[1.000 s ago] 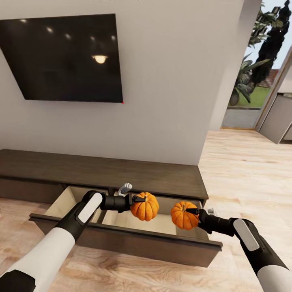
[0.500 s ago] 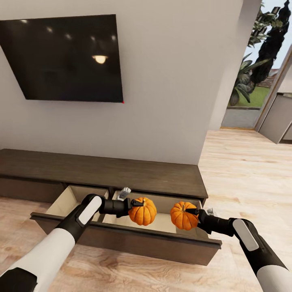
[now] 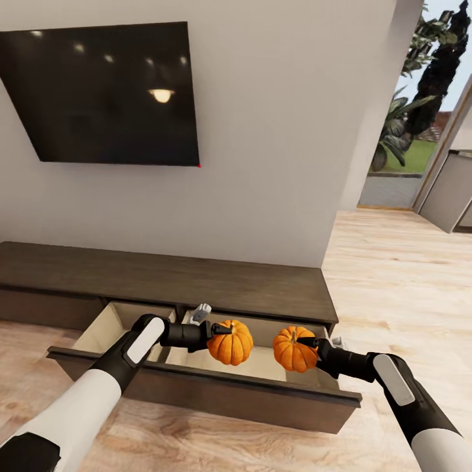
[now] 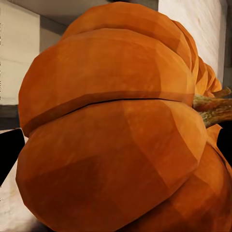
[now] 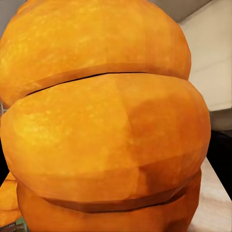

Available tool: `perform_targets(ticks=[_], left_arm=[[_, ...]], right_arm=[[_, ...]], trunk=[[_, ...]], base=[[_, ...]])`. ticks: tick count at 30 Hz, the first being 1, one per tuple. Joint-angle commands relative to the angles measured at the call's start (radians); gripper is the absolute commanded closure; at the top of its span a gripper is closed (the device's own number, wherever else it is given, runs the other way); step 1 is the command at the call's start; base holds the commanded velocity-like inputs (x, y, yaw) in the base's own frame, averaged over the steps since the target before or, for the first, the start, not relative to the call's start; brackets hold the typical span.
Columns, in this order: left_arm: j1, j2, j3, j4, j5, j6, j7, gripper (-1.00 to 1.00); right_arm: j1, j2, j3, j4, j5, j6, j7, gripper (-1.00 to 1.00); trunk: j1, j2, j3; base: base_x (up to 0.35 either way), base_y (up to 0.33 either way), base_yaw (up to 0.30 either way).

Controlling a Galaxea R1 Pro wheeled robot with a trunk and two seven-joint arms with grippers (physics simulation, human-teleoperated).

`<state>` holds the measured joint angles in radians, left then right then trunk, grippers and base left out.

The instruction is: Place each of the two pumpkins and all three candles from the living room inside a cabinet in the living room (use any cabinet), then make sure every cabinet is closed, and position the cauldron so it is next to a table in the living room.

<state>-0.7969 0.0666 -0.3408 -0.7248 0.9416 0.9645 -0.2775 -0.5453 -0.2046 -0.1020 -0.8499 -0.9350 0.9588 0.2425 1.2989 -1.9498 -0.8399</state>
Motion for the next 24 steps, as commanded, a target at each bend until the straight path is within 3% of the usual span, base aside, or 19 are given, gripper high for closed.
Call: perform_targets(ticks=[1,19,24], left_arm=[[-0.001,0.001,-0.003,0.0,-0.01,-0.001,-0.008,1.0],[-0.001,0.001,-0.003,-0.001,-0.011,-0.004,-0.01,1.0],[-0.001,0.001,-0.003,0.0,-0.011,-0.005,-0.009,1.0]], right_arm=[[-0.001,0.001,-0.003,0.0,0.008,0.005,0.01,1.0],[-0.001,0.003,-0.003,0.0,0.008,0.005,0.009,1.0],[-0.001,0.004,-0.004,0.0,0.008,0.005,0.01,1.0]], trunk=[[0.0,0.0,-0.001],[0.0,0.0,-0.001],[0.019,-0.035,-0.017]], base=[[0.131,0.002,0.0],[0.063,0.0,0.0],[0.002,0.0,0.0]])
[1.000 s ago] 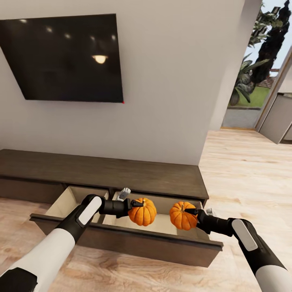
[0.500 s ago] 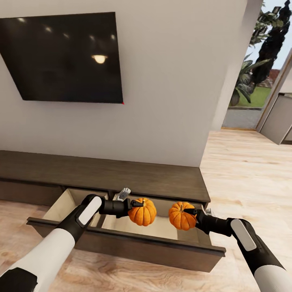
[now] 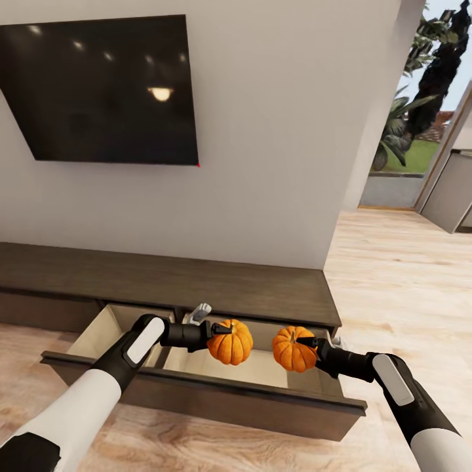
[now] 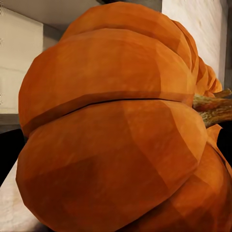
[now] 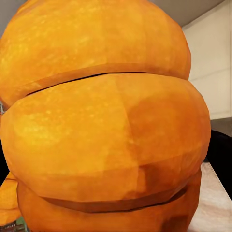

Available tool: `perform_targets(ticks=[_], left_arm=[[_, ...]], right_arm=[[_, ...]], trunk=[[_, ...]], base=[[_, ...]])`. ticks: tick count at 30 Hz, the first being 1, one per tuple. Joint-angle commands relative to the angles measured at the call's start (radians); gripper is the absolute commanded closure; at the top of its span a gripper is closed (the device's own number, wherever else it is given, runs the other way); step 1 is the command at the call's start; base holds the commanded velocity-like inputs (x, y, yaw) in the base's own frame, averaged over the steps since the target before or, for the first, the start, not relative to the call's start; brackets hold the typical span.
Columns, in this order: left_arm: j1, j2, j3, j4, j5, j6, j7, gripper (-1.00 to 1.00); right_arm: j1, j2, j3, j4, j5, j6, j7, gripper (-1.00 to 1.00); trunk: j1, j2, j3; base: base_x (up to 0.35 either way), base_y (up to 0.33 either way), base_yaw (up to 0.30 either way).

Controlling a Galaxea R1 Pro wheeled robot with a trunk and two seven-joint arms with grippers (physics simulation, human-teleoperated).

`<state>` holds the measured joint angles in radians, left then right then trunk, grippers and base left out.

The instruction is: Place each of the two pumpkins and all three candles from the living room inside a cabinet in the living room (use any cabinet), then make sure every cabinet is closed, and position the cauldron so it is next to a table in the living room.

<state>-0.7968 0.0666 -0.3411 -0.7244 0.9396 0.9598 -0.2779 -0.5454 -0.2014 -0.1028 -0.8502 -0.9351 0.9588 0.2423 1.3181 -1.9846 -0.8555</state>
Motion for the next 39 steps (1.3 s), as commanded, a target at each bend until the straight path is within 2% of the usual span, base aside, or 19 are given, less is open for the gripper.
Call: perform_targets(ticks=[1,18,27,39], left_arm=[[-0.001,0.001,-0.003,0.0,-0.008,-0.001,-0.008,1.0],[-0.001,0.001,-0.003,-0.001,-0.008,-0.004,-0.01,1.0],[-0.001,0.0,-0.003,-0.001,-0.008,-0.003,-0.011,1.0],[-0.001,0.001,-0.004,-0.002,-0.008,-0.003,-0.01,1.0]], right_arm=[[-0.001,0.0,-0.002,0.0,0.008,0.004,0.01,1.0],[-0.001,0.004,0.001,-0.002,0.005,0.0,0.011,1.0],[-0.001,0.011,0.002,-0.002,0.005,-0.001,0.011,1.0],[-0.001,0.011,0.003,-0.003,0.005,-0.002,0.011,1.0]], trunk=[[0.004,-0.008,-0.004],[0.069,-0.127,-0.057],[0.069,-0.127,-0.057],[0.069,-0.127,-0.057]], base=[[0.0,0.0,0.0],[0.0,0.0,0.0],[0.004,0.0,0.0],[0.14,-0.009,0.0]])
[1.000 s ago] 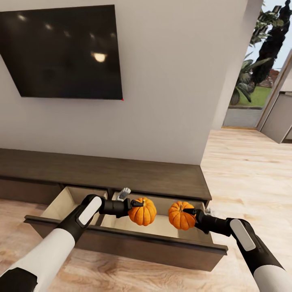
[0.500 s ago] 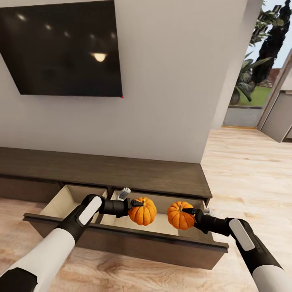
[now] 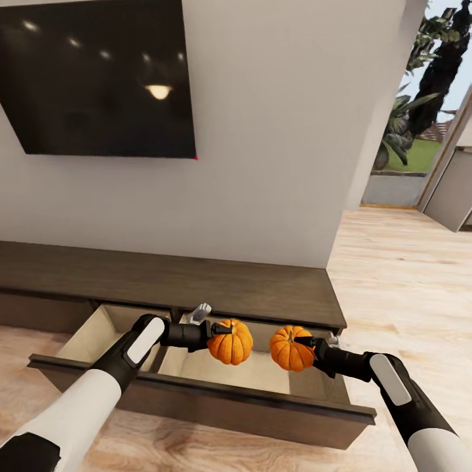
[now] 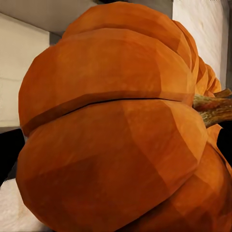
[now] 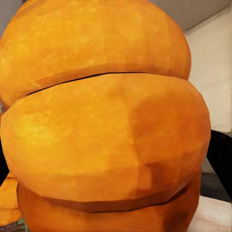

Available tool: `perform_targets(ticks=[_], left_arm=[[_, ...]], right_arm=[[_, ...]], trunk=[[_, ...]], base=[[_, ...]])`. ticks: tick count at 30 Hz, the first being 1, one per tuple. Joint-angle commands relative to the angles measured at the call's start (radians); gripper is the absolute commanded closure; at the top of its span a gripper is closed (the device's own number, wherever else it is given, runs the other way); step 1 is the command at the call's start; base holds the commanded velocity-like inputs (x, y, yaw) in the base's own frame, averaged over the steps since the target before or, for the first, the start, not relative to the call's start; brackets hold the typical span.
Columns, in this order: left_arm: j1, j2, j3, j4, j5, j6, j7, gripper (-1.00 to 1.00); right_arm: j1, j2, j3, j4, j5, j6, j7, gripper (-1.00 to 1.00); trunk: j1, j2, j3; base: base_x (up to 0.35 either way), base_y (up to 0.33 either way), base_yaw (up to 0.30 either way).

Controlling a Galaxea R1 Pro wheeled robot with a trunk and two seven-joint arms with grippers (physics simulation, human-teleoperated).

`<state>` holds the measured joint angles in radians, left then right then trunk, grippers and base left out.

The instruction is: Place each of the two pumpkins and all three candles from the living room inside a cabinet in the living room (use any cabinet), then make sure every cabinet is closed, and position the cauldron so it is next to a table in the living room.

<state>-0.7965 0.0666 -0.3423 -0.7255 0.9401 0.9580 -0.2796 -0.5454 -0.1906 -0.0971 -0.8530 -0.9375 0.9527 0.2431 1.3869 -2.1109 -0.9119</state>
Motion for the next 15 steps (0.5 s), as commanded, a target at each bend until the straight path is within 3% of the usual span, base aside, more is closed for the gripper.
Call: perform_targets(ticks=[1,11,15], left_arm=[[0.0,0.001,-0.002,-0.001,-0.009,-0.002,-0.008,1.0],[0.0,0.0,-0.001,-0.006,-0.009,-0.002,-0.009,1.0],[0.0,0.0,-0.001,-0.004,-0.009,-0.002,-0.008,1.0]], right_arm=[[-0.001,0.0,-0.003,0.0,0.008,0.005,0.01,1.0],[-0.001,0.0,-0.003,0.0,0.009,0.005,0.01,1.0],[-0.001,0.0,-0.003,0.0,0.008,0.005,0.01,1.0]], trunk=[[0.0,0.0,-0.001],[0.0,0.0,-0.001],[0.016,-0.028,-0.013]], base=[[0.235,-0.032,0.0],[0.079,-0.008,0.0],[0.004,0.0,0.0]])
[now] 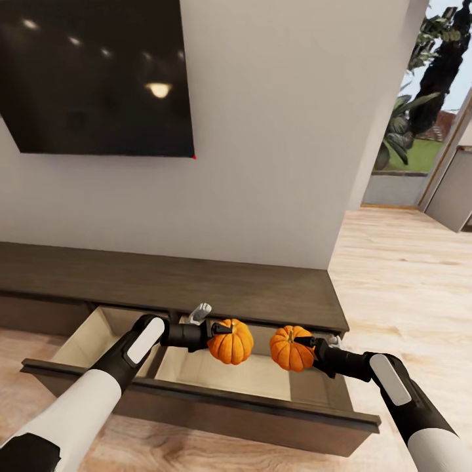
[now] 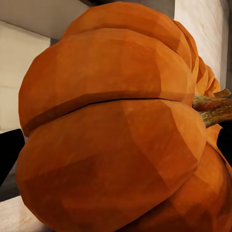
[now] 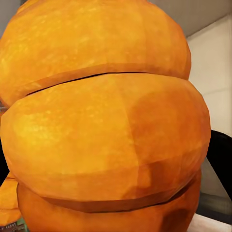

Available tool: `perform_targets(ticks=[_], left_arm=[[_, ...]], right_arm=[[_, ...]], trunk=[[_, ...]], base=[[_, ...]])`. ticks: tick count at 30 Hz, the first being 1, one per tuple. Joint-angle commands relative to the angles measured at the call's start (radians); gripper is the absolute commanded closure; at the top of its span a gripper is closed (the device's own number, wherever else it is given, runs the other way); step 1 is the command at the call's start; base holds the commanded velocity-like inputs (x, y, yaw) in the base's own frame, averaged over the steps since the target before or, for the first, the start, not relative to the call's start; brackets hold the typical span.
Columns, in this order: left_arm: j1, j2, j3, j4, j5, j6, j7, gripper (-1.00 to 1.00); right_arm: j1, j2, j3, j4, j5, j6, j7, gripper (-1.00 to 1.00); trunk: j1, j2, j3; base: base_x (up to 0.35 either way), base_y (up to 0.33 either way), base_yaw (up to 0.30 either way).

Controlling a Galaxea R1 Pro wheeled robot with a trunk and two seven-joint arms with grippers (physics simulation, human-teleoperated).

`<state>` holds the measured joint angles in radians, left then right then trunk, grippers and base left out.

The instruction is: Place each of the two pumpkins and all three candles from the living room inside a cabinet in the living room (use any cabinet), then make sure every cabinet is closed, and position the cauldron so it is next to a table in the living room.

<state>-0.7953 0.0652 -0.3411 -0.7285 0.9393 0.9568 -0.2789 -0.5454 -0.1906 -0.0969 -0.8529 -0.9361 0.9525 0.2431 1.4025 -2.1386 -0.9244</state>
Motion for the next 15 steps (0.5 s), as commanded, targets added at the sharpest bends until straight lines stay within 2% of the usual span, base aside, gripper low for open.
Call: perform_targets(ticks=[1,15], left_arm=[[-0.001,0.001,-0.002,0.0,-0.008,-0.001,-0.008,1.0],[-0.001,0.001,-0.007,0.003,-0.008,-0.003,-0.005,1.0]], right_arm=[[-0.001,0.0,-0.003,0.0,0.007,0.005,0.01,1.0],[-0.001,0.0,-0.003,0.0,0.008,0.005,0.01,1.0]], trunk=[[0.004,-0.008,-0.004],[0.057,-0.106,-0.048]], base=[[0.001,0.0,0.0],[0.0,0.0,0.0]])
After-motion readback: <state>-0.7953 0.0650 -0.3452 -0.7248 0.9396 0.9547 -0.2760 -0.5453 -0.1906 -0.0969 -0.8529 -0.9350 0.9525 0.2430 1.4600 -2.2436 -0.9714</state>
